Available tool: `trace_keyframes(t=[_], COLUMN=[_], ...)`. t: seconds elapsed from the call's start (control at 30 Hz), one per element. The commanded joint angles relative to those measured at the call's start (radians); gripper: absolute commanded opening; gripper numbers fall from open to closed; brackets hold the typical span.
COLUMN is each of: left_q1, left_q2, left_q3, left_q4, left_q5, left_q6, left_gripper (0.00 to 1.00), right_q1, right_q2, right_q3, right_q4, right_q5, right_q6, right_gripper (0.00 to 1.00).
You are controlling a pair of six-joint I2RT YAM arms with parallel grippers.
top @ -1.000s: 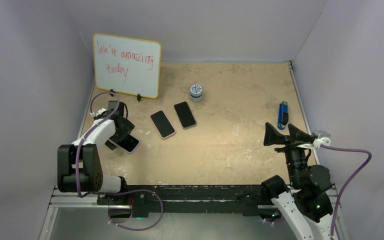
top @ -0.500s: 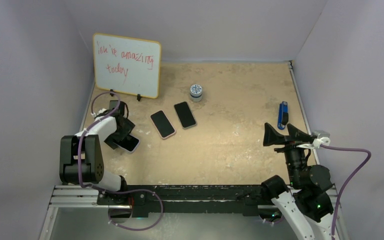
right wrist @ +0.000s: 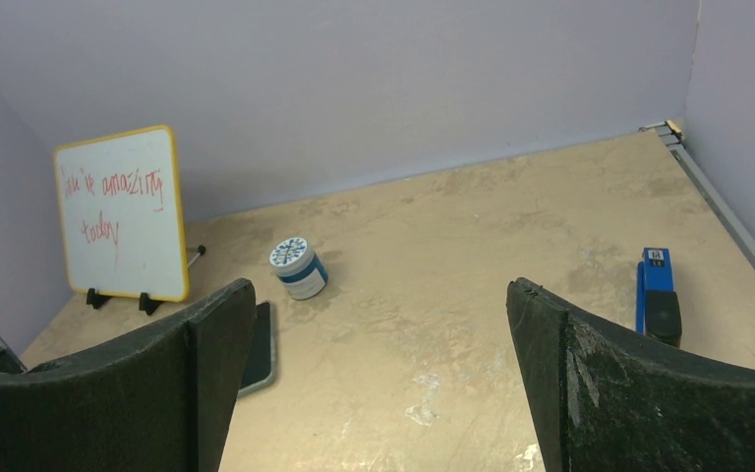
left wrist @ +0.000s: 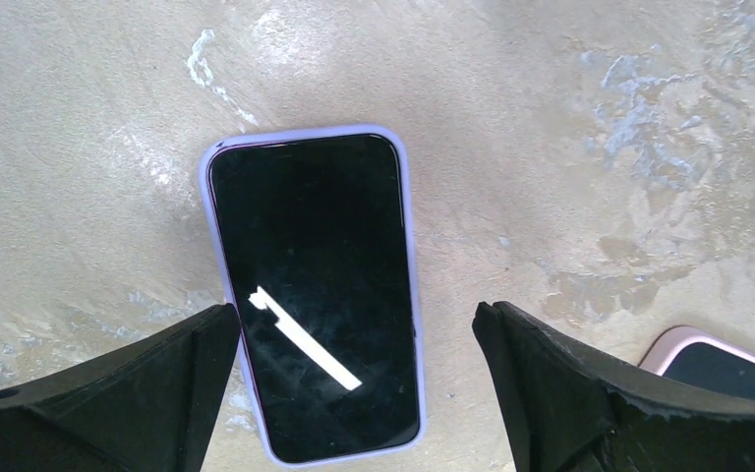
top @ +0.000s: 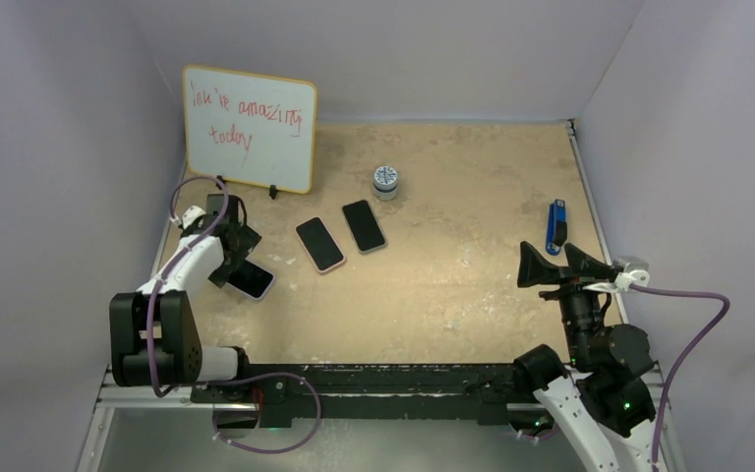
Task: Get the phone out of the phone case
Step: Pick up the phone at the center of the board.
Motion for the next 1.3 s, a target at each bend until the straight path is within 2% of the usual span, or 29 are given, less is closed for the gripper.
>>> trace_keyframes(t=[0.0, 0.47, 0.8, 1.07, 1.27], left_q1=[0.009, 0.017, 0.018, 0.026, 0.028], left_q2=[-0.014, 0.148, 0.123, 0.105, 0.109], left_q3=[-0.006, 0.058, 0.049, -0.026, -0.066], left_q4=[0.027, -0.096, -0.125, -0.038, -0.006], left_q5=[-0.001, 0.006, -0.021, 0.006, 0.027], left_q6=[-0.014, -0.035, -0.039, -0.045, -0.046], left_gripper=[1.00, 1.00, 1.00, 0.99, 0.95], right_q1=[0.009, 0.008, 0.009, 0.009, 0.010], right_q2=[-0.007, -0.007, -0.007, -0.007, -0.007], right_q3=[0.024, 0.026, 0.028, 0.022, 0.026], right_q4=[0.007, 0.004, 0.002, 0.004, 0.018], right_q5=[0.011, 0.008, 0.001, -0.003, -0.041], right_q6=[-0.008, -0.007, -0.005, -0.004, -0.006], right_gripper=[0.99, 0.99, 0.99, 0.99, 0.99])
